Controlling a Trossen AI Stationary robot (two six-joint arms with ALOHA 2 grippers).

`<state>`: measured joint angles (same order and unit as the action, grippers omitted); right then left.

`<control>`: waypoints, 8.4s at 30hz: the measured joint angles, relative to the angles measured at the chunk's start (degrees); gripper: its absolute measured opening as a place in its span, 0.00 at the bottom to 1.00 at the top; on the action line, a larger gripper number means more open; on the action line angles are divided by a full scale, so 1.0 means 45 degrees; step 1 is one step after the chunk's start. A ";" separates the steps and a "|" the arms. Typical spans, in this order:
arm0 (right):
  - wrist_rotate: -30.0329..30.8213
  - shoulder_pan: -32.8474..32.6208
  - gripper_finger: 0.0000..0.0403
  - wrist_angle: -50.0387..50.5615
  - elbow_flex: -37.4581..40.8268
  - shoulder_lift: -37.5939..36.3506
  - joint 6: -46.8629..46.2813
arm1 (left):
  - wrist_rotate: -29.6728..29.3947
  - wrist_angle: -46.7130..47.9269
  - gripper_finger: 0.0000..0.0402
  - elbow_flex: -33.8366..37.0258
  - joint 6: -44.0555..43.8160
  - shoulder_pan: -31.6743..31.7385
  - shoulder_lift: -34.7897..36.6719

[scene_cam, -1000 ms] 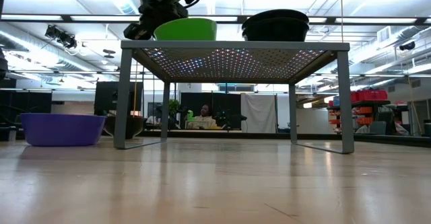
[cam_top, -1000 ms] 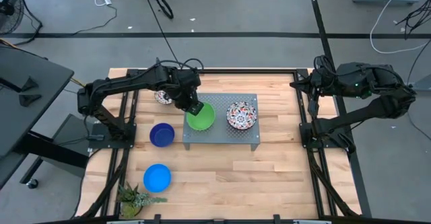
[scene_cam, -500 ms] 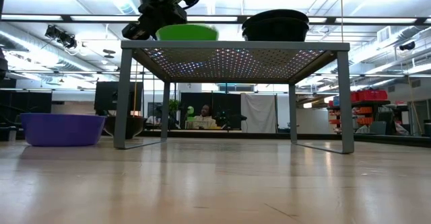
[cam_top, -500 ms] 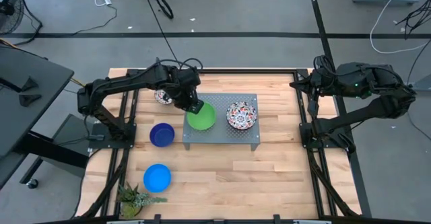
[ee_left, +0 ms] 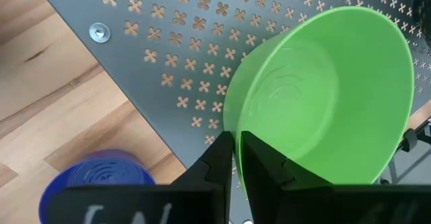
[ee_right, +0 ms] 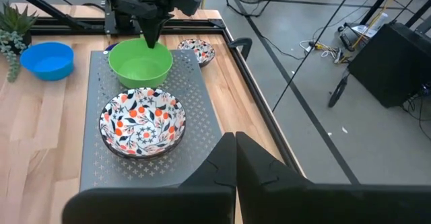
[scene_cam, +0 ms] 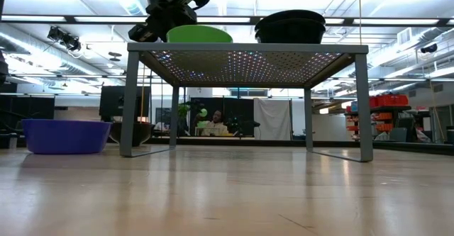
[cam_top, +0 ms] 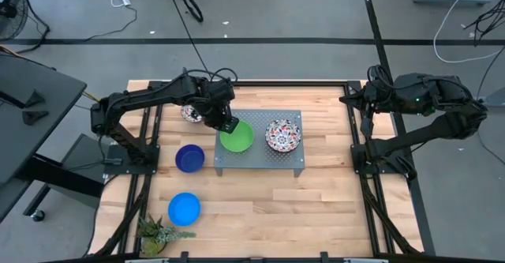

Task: Pick & Place Mini bowls
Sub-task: Put the green bowl on the shelf, then stack the blue bowl on top of the green bowl on the shelf

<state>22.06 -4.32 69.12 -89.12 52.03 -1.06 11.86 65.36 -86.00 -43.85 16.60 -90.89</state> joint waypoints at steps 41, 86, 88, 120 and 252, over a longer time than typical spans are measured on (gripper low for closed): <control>-0.0011 -0.0005 0.00 0.0211 -0.0005 0.0004 -0.0409 | 0.1237 0.0561 0.30 -0.0015 0.2205 -0.1135 0.2660; -0.0806 -0.0010 0.00 0.0569 -0.0010 -0.0806 -0.0995 | -0.4767 0.4278 0.46 0.0044 0.1489 -0.8978 0.2875; -0.0804 -0.0010 0.00 0.0568 -0.0010 -0.0806 -0.0991 | -0.4957 0.4406 0.50 0.0044 0.1325 -0.8976 0.2875; -0.0801 -0.0010 0.00 0.0561 -0.0005 -0.0806 -0.1556 | -0.5275 0.0434 0.52 0.5828 0.1210 -0.9987 0.3025; -0.0784 -0.0006 0.00 0.0563 0.0000 -0.0709 -0.1334 | -0.6526 0.3587 0.01 0.0094 0.2461 -0.9141 0.3060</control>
<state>18.54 -4.35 71.66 -89.12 48.84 -7.06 -17.51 81.50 -85.57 -32.77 -24.53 -77.12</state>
